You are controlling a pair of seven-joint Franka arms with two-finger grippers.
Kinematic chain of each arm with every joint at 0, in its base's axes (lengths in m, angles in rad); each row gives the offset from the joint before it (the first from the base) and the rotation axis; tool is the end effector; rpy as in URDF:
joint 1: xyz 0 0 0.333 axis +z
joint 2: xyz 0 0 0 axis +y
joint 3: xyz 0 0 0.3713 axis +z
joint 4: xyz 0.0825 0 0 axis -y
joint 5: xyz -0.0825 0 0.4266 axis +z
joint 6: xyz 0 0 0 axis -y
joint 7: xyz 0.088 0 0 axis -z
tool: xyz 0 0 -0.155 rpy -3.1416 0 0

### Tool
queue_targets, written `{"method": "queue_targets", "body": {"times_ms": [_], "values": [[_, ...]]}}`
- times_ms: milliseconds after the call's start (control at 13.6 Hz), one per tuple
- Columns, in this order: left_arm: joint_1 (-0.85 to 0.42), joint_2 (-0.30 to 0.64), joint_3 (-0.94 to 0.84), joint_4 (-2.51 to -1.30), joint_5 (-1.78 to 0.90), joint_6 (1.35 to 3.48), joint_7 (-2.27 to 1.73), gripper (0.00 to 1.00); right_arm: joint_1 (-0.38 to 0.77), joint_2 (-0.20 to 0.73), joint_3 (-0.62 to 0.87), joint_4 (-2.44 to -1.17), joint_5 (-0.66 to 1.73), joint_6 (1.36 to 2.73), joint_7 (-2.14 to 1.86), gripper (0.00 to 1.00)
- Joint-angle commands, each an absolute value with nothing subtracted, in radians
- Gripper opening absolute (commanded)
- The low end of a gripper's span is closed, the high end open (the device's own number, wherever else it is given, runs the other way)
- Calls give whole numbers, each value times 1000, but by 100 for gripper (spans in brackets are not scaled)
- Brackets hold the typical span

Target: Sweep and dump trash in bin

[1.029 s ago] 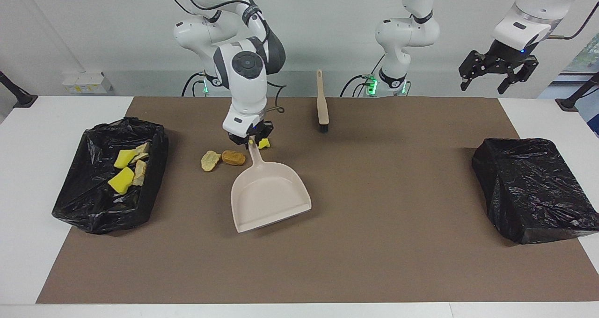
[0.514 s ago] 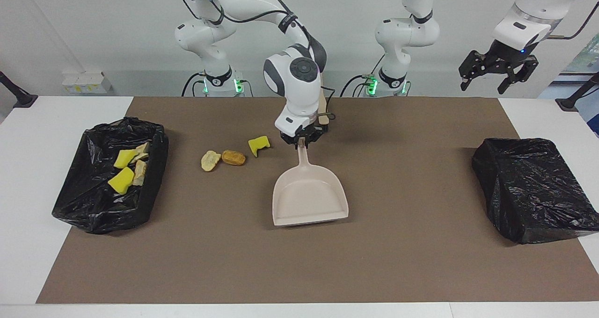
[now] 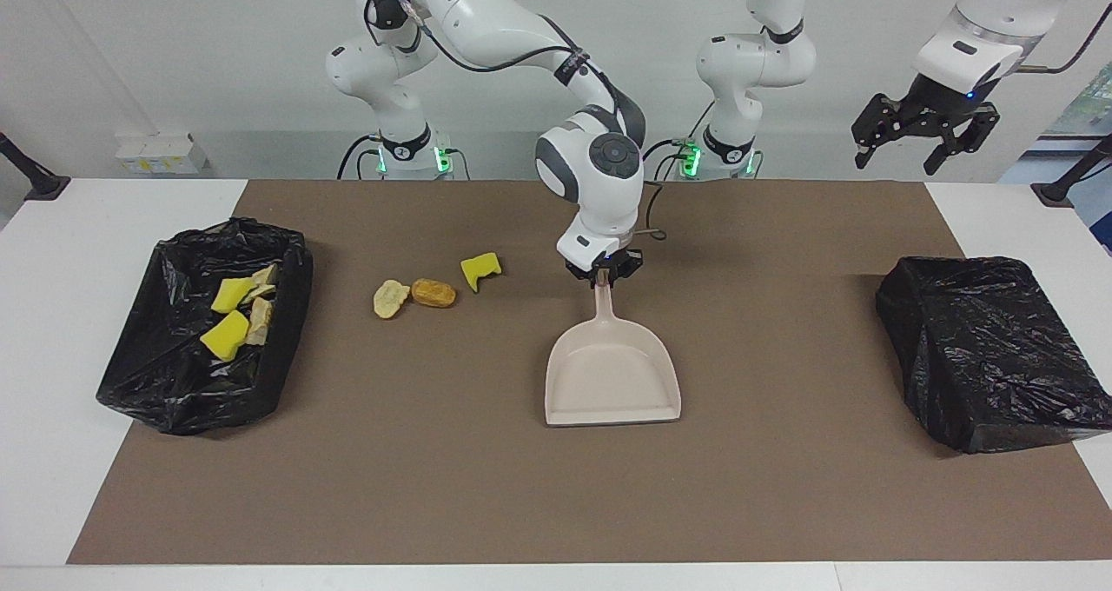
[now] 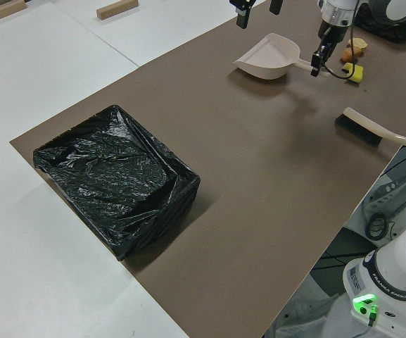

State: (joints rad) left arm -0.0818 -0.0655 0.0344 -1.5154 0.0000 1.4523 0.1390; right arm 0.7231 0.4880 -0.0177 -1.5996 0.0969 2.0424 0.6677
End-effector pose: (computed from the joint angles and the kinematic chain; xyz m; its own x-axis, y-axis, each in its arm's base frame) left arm 0.5593 -0.0258 0.6874 0.9827 -0.1854 0.0027 -0.1854 -0.9827 0.0019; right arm 0.5561 0.4879 0.3248 0.9965 -0.0051 -0.0836 -0.0077 -0.9995 -0.0307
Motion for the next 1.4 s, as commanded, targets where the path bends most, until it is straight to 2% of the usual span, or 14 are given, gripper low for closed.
{"method": "queue_targets", "body": {"times_ms": [0, 73, 514, 882, 1176, 1323], "values": [[-60, -71, 18, -1517, 8, 1445, 146, 100, 712, 502, -21, -1572, 133, 2065, 681, 6], [-60, -71, 18, -1517, 8, 1445, 146, 100, 710, 503, -21, -1578, 120, 2086, 661, 99], [-60, -71, 18, -1517, 9, 1445, 146, 100, 698, 442, -23, -1582, 132, 2048, 649, 100], [-60, -71, 18, -1517, 8, 1445, 146, 100, 624, 312, -23, -1626, 138, 1958, 612, 100], [-61, -74, 18, -1519, 8, 1428, 152, 100, 497, 236, -23, -1647, 138, 1823, 349, 100], [-64, -84, 17, -1517, 8, 1416, 147, 100, 413, 233, -25, -1640, 138, 1799, 226, 100]]}}
